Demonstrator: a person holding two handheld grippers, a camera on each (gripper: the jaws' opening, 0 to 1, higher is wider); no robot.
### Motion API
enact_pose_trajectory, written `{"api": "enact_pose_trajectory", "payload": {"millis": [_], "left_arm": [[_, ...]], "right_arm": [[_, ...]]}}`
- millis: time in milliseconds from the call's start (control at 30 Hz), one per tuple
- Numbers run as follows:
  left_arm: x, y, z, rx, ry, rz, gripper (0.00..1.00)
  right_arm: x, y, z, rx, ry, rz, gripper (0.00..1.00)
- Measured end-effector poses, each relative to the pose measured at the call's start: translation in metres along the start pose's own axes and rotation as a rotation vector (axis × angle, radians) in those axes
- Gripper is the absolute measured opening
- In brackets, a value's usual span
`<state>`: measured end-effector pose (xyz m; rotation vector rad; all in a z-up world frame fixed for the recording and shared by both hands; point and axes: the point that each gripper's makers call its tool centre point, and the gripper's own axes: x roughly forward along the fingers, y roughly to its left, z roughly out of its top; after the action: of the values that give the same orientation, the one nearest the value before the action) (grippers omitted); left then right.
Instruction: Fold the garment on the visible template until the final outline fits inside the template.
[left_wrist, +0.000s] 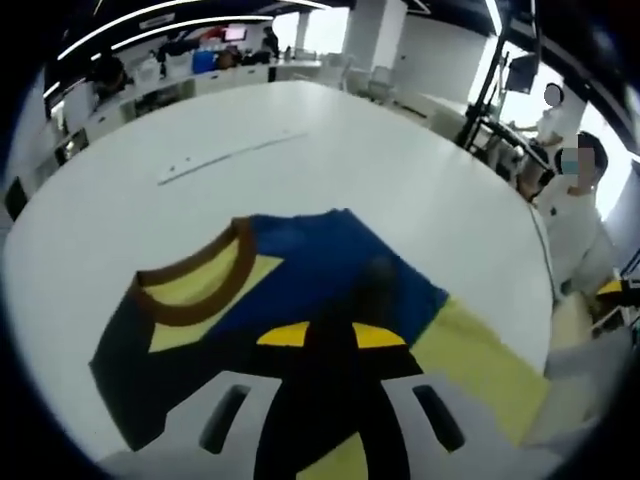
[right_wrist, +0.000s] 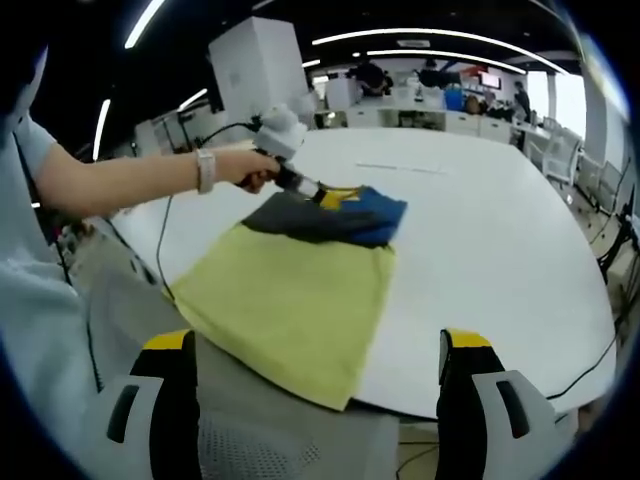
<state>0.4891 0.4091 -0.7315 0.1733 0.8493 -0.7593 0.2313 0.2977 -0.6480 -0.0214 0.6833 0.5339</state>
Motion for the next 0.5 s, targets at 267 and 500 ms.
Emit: {"api": "enact_pose_trajectory", "payload": {"millis": [267, 500], "left_arm": [[0.007, 0.004, -0.013, 0.087, 0.055, 0.031, 0.09], [0.014, 0.003, -0.020, 0.155, 0.092, 0.045, 0.09]], "right_arm": [[0.002, 0.000, 0.004, -0.007, -0.001, 0.006, 1.00], [0.002, 0.000, 0.004, -0.004, 0.001, 0.008, 1.00]]}}
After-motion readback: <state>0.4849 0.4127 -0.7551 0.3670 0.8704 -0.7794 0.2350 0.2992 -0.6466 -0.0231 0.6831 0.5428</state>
